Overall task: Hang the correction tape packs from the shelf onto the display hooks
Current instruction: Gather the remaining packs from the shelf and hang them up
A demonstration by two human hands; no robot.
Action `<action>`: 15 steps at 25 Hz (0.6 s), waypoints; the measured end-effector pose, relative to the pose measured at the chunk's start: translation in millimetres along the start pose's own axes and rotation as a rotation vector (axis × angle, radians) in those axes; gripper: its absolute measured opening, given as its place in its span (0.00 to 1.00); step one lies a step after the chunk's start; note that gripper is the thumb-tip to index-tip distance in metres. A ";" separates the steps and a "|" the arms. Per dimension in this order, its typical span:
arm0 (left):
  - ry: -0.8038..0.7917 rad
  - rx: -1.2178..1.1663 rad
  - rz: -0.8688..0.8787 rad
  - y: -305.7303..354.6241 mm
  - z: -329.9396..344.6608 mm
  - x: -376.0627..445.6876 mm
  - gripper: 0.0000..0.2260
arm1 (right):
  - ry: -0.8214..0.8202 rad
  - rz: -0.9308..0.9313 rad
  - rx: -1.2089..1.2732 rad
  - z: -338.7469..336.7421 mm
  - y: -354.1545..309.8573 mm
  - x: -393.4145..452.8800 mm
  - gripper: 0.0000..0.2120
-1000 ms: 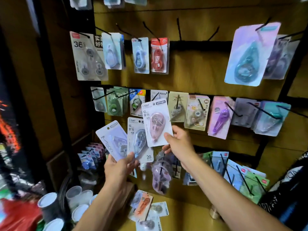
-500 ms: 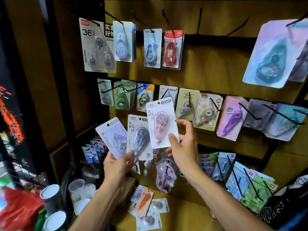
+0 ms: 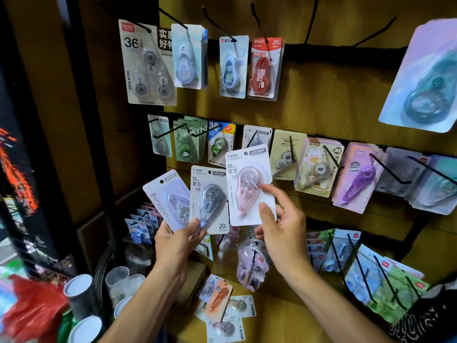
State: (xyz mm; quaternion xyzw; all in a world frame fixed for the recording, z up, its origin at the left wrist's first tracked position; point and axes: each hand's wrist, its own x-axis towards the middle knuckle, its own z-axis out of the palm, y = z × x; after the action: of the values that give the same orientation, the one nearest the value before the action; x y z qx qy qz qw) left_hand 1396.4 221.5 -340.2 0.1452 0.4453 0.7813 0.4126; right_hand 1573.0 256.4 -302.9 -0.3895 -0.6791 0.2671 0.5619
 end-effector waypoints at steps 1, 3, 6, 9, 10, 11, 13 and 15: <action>0.004 -0.004 -0.002 -0.3 0.0 1.9 0.12 | -0.010 -0.001 -0.016 0.2 3.5 -2.4 0.23; 0.007 -0.020 -0.010 -1.6 0.0 3.7 0.11 | -0.016 0.005 -0.014 0.8 7.5 -4.8 0.22; -0.002 -0.016 -0.008 -1.3 -0.3 4.0 0.11 | -0.022 0.025 0.064 4.1 2.1 -1.8 0.22; -0.006 -0.015 0.005 0.4 -3.2 5.7 0.13 | -0.022 0.076 0.139 10.2 -5.9 1.3 0.21; -0.006 -0.014 0.004 0.8 -4.2 5.9 0.13 | -0.013 0.098 0.152 12.2 -6.6 1.9 0.20; -0.008 -0.011 0.003 0.7 -5.0 6.0 0.13 | 0.001 0.121 0.157 14.0 -7.4 2.9 0.19; -0.015 -0.002 0.003 0.9 -6.6 6.2 0.14 | 0.034 0.192 0.159 18.2 -6.6 12.3 0.18; -0.016 0.006 0.004 1.4 -7.8 6.4 0.13 | 0.050 0.309 0.182 24.1 -2.8 35.2 0.21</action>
State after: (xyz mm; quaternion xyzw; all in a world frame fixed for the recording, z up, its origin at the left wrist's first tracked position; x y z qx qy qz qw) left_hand 1387.1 221.7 -344.3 0.1534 0.4440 0.7796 0.4143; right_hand 1546.7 285.8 -286.6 -0.4431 -0.5701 0.4009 0.5639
